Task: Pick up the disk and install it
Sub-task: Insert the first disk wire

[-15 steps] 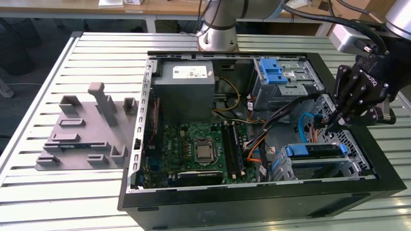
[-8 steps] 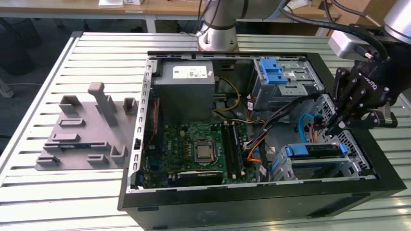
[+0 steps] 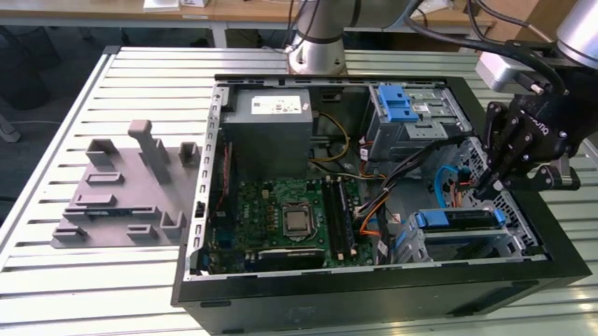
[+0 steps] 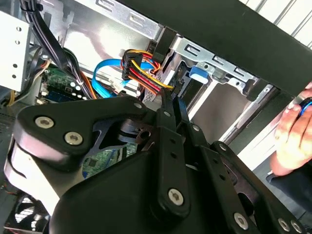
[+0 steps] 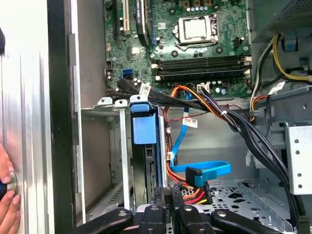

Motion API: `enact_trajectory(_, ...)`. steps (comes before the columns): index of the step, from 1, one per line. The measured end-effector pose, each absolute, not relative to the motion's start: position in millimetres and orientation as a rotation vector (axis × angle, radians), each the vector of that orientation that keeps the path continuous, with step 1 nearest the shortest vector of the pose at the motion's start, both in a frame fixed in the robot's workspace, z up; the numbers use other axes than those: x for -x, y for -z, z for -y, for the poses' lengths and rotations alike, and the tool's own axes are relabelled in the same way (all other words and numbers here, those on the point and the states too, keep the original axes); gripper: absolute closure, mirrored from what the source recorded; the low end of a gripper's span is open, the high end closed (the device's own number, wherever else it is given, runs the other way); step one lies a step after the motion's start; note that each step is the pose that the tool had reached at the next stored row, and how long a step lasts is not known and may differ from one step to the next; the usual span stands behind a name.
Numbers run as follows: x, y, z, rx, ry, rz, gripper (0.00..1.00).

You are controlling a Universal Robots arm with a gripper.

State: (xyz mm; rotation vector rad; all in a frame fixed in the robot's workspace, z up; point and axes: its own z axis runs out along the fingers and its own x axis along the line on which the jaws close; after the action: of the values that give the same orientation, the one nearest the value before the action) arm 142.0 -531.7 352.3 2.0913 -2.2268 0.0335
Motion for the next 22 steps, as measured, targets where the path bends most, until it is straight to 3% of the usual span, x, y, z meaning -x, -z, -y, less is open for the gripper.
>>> enact_trajectory(13,-131,-346,539,-2.153,-0.056,2.192,0.83)
enact_trajectory(22,-130,-341,544,-2.177,-0.04,2.211,0.83)
